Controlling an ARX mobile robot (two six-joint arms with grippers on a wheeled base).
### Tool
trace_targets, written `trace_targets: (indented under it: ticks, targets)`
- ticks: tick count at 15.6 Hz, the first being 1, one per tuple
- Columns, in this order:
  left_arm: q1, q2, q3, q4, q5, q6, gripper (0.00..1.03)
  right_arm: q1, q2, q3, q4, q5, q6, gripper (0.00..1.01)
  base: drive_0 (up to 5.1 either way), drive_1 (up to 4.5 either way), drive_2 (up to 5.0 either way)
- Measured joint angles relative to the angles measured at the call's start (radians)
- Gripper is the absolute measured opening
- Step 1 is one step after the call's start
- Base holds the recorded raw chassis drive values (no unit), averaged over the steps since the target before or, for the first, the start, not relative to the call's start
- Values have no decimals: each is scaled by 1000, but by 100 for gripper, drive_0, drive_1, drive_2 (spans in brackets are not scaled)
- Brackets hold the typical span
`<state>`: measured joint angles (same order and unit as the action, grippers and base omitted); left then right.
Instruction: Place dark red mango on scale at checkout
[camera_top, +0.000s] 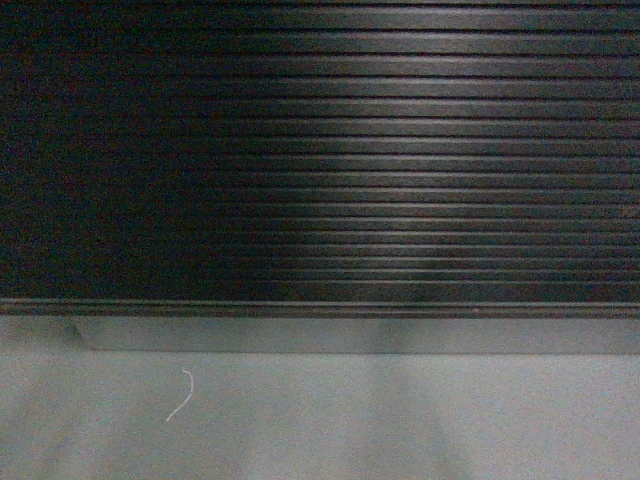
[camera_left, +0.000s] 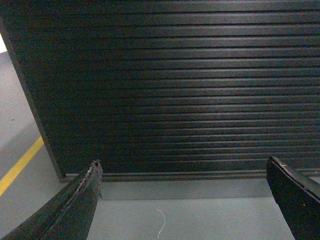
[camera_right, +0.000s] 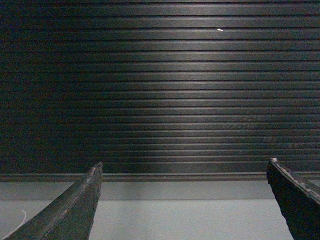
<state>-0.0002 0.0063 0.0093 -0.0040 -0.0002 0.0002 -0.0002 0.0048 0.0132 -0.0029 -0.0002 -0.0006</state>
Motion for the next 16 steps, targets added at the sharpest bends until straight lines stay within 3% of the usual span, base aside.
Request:
trace_targets:
  ticks: [12,16]
  targets:
    - [0,0,0,1,0,0,98,0,0,0,0,0,0,98,-5,269,-280]
    - [0,0,0,2,0,0,98,0,0,0,0,0,0,98,0,0,0]
